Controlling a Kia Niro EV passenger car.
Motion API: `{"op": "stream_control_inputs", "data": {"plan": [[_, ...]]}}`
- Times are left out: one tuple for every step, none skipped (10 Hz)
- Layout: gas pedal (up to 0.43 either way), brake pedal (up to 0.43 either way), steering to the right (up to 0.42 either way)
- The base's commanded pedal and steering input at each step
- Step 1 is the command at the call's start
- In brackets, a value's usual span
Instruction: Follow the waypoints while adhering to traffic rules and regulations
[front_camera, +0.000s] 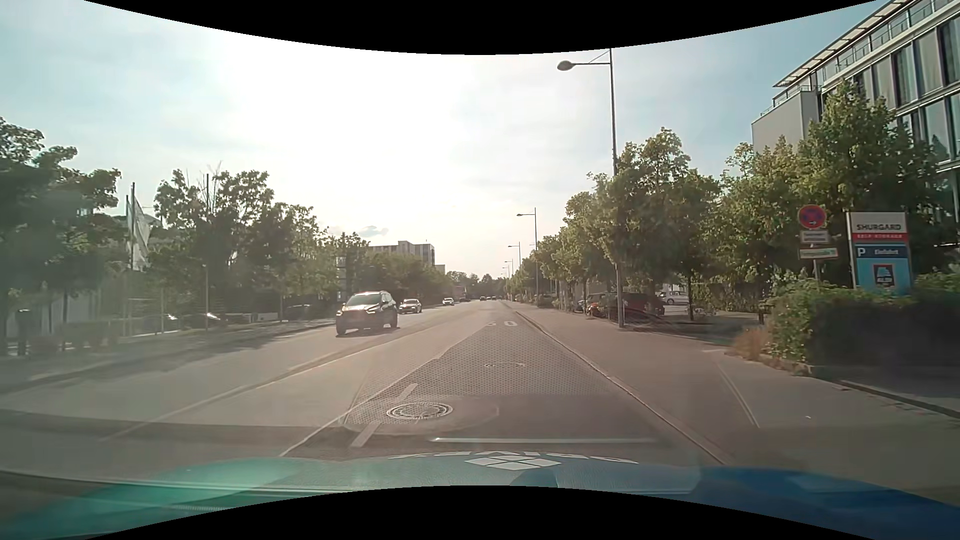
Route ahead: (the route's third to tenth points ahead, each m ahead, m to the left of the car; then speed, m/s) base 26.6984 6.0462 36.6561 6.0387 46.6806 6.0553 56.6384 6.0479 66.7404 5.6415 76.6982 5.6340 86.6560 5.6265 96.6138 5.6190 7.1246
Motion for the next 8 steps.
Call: {"op": "stream_control_inputs", "data": {"plan": [[0.138, 0.000, 0.000], [0.138, 0.000, 0.000], [0.138, 0.000, 0.000], [0.138, 0.000, 0.001], [0.138, 0.000, 0.000], [0.150, 0.000, -0.003], [0.138, 0.000, -0.003], [0.138, 0.000, -0.002]]}}
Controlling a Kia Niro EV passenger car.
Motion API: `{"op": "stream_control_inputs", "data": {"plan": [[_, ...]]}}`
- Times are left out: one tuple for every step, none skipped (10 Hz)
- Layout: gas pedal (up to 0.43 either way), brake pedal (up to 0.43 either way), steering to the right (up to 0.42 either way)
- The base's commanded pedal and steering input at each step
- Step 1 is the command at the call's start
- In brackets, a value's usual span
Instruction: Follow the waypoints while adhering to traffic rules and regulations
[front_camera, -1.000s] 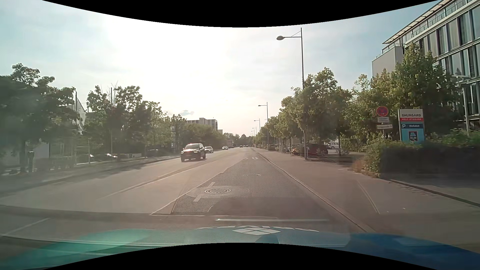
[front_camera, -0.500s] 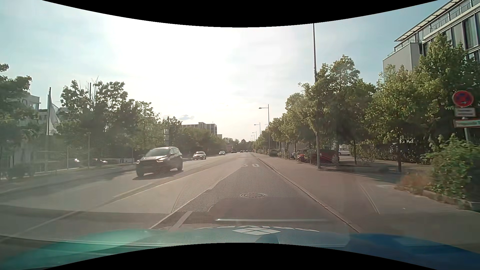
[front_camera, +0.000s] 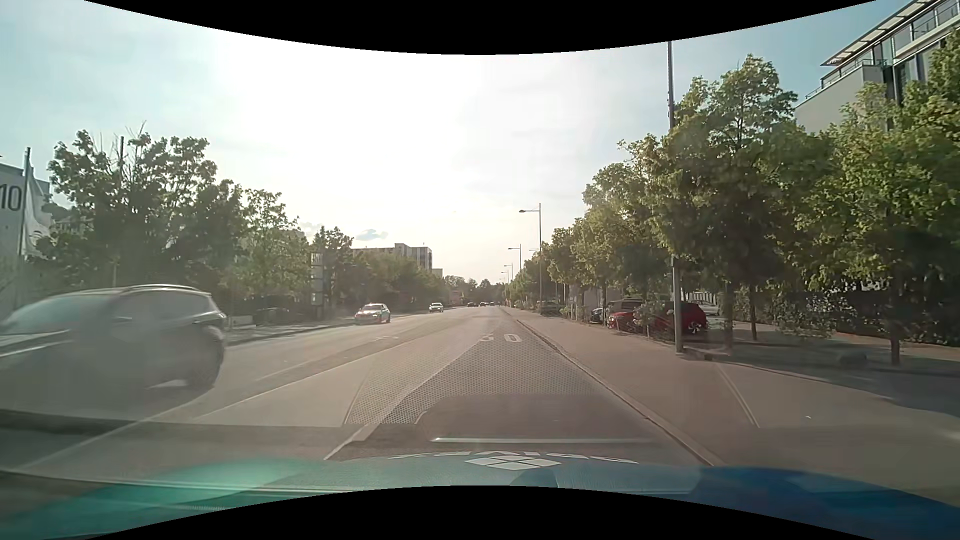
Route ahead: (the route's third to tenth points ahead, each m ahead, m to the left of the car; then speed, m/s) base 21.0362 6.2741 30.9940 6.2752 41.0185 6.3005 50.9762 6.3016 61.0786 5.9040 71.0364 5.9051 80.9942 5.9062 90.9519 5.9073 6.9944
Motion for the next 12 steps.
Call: {"op": "stream_control_inputs", "data": {"plan": [[0.138, 0.000, -0.001], [0.138, 0.000, -0.003], [0.138, 0.000, -0.005], [0.150, 0.000, -0.005], [0.150, 0.000, -0.003], [0.150, 0.000, -0.003], [0.150, 0.000, -0.003], [0.150, 0.000, -0.003], [0.150, 0.000, -0.003], [0.150, 0.000, -0.003], [0.150, 0.000, -0.003], [0.150, 0.000, -0.003]]}}
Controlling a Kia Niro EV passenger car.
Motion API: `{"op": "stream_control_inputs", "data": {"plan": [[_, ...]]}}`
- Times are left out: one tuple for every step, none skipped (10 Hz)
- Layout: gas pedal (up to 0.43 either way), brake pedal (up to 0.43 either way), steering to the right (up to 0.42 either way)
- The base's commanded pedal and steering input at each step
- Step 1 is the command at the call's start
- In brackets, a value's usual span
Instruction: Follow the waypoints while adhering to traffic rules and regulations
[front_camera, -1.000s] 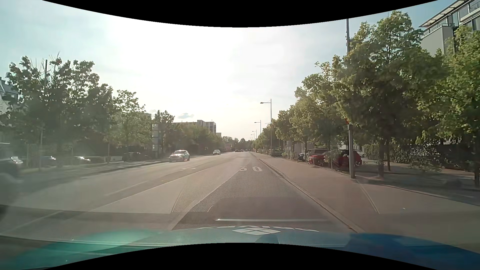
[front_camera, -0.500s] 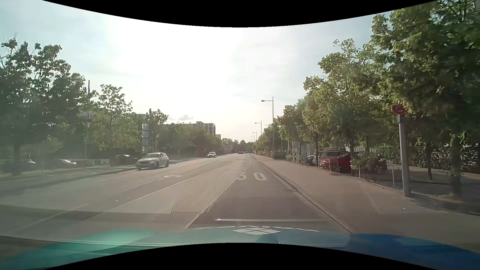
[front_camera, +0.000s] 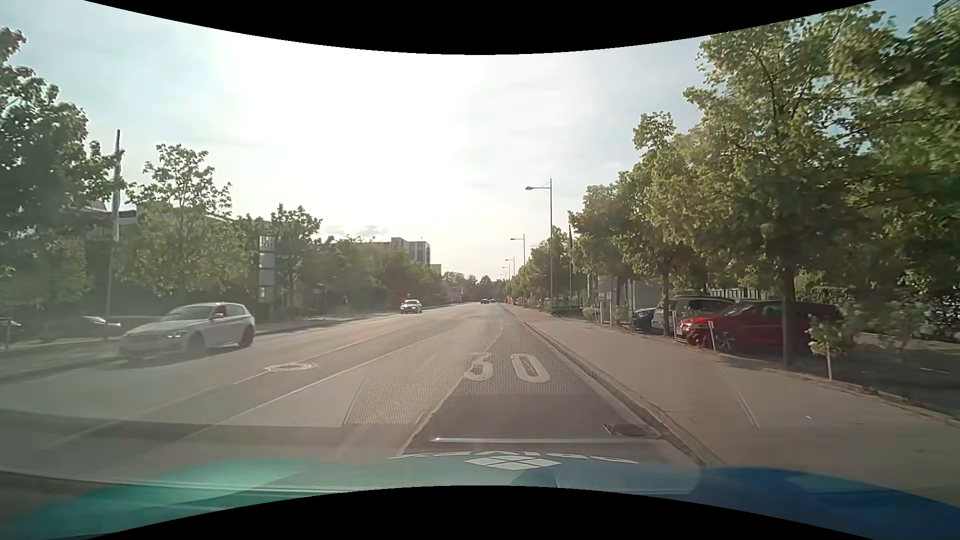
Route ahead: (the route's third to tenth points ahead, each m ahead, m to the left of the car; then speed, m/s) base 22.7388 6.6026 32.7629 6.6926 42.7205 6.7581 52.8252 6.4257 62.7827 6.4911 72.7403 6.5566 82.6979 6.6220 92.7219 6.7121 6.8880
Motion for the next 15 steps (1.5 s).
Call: {"op": "stream_control_inputs", "data": {"plan": [[0.150, 0.000, -0.003], [0.150, 0.000, -0.003], [0.150, 0.000, -0.003], [0.150, 0.000, -0.003], [0.150, 0.000, -0.003], [0.150, 0.000, -0.004], [0.150, 0.000, -0.004], [0.150, 0.000, -0.005], [0.150, 0.000, -0.005], [0.150, 0.000, -0.005], [0.157, 0.000, -0.005], [0.157, 0.000, -0.005], [0.157, 0.000, -0.005], [0.157, 0.000, -0.005], [0.157, 0.000, -0.005]]}}
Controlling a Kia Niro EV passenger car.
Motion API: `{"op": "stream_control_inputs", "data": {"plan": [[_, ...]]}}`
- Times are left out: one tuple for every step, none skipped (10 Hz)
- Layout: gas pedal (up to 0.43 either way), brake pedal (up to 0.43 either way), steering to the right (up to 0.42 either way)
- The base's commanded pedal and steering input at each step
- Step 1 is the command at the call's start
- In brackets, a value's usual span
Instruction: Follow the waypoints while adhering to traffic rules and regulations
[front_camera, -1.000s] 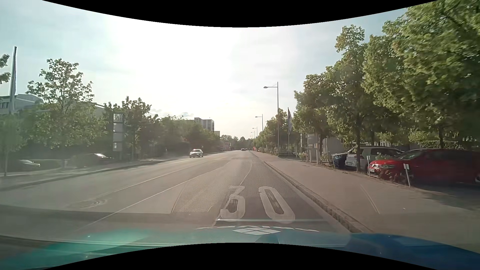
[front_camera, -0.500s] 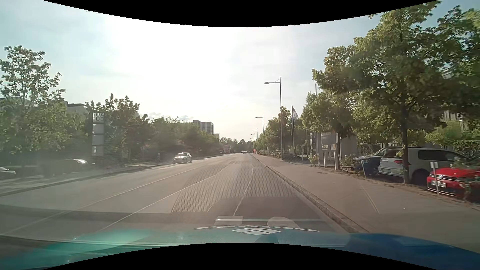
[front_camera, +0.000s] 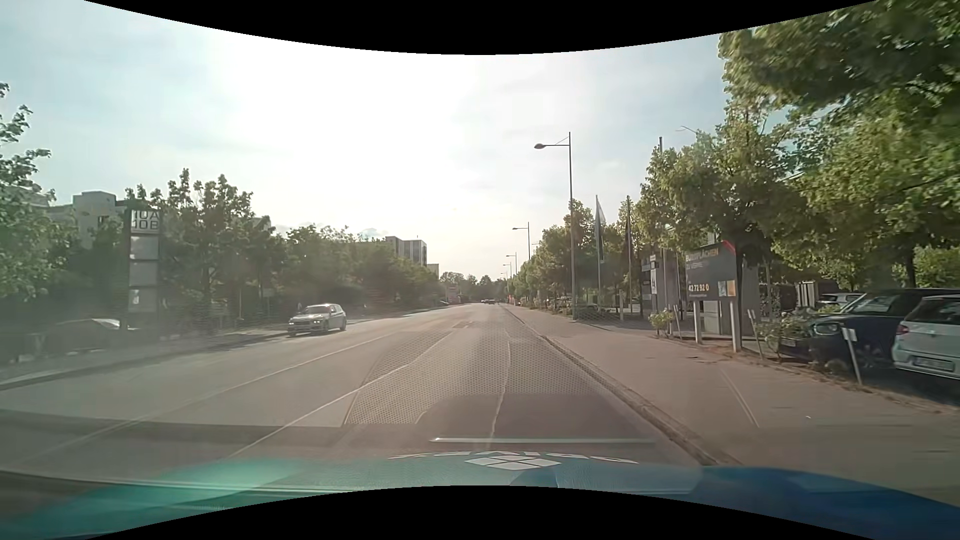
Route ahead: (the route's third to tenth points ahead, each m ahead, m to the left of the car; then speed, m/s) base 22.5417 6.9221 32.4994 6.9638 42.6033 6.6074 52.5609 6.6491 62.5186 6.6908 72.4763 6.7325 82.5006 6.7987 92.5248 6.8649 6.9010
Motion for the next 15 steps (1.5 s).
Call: {"op": "stream_control_inputs", "data": {"plan": [[0.157, 0.000, -0.005], [0.157, 0.000, -0.004], [0.157, 0.000, -0.005], [0.157, 0.000, -0.005], [0.157, 0.000, -0.005], [0.157, 0.000, -0.005], [0.157, 0.000, -0.004], [0.157, 0.000, -0.004], [0.157, 0.000, -0.003], [0.157, 0.000, -0.003], [0.157, 0.000, -0.002], [0.157, 0.000, -0.002], [0.157, 0.000, -0.003], [0.157, 0.000, -0.002], [0.157, 0.000, -0.003]]}}
